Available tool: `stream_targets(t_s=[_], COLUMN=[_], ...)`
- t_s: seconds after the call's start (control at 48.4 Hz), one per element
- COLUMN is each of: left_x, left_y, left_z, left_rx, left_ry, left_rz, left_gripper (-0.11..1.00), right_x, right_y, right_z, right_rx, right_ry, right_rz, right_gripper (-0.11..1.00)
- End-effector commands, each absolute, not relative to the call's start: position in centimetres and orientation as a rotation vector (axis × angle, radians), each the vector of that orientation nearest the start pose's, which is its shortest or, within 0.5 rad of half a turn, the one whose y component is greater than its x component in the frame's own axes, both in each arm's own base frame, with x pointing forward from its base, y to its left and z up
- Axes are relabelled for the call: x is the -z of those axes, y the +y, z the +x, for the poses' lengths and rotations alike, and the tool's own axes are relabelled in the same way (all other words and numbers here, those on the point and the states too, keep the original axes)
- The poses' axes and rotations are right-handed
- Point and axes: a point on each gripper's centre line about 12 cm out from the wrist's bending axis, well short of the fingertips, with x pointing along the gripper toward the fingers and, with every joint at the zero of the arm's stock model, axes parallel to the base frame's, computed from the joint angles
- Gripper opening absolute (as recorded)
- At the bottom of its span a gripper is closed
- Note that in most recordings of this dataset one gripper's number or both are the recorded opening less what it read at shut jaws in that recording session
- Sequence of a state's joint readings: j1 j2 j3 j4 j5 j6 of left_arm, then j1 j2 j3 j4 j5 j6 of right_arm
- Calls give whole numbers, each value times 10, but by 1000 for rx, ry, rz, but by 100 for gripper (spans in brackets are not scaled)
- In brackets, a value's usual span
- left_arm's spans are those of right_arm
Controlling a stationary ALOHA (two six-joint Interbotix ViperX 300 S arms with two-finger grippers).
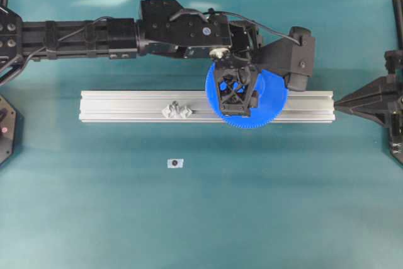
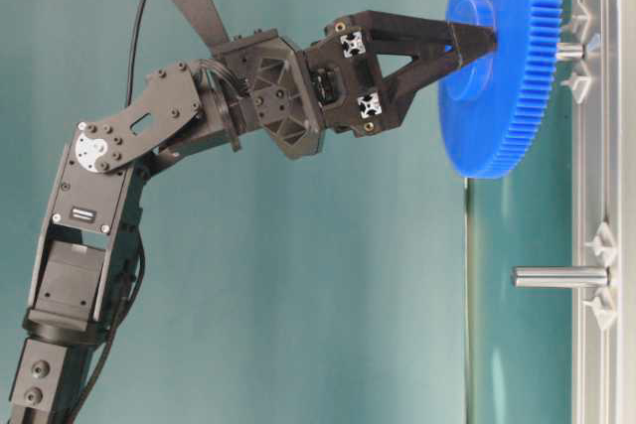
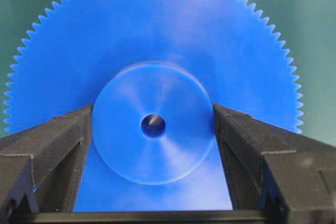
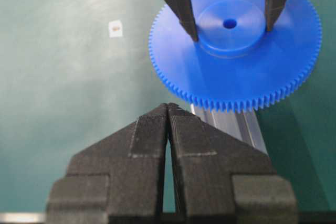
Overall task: Insert the large gear onto the shaft.
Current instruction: 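Align the gear's hole over the right shaft and lower it, then open the left gripper and release the gear on the shaft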
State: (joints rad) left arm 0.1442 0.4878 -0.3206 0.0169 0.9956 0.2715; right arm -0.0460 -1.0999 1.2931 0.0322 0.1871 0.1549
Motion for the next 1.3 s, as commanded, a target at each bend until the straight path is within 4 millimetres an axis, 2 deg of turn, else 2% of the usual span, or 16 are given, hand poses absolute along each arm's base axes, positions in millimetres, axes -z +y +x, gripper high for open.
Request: stream_targets(t_s=[0.0, 0.579, 0.702, 0.909, 1.116, 1.281], left_x=[-232, -224, -226, -225, -233, -245], left_y=[102, 89, 89, 79, 69, 69], left_z=[525, 525, 526, 528, 528, 525], left_rx=[-26, -10, -14, 2, 4, -8], left_ry=[1112, 1125, 1114, 1112, 1097, 1073], left_rz=[162, 162, 159, 168, 160, 147], left_gripper=[76, 77, 90, 89, 89, 89], right_x=[-219, -219, -220, -220, -220, -220], right_y=[-7, -7, -7, -7, -7, -7], right_z=[166, 166, 166, 166, 166, 166], right_rx=[77, 77, 77, 77, 77, 77], right_ry=[364, 363, 361, 361, 361, 361], right_rz=[203, 200, 200, 200, 200, 202], right_gripper=[7, 7, 7, 7, 7, 7])
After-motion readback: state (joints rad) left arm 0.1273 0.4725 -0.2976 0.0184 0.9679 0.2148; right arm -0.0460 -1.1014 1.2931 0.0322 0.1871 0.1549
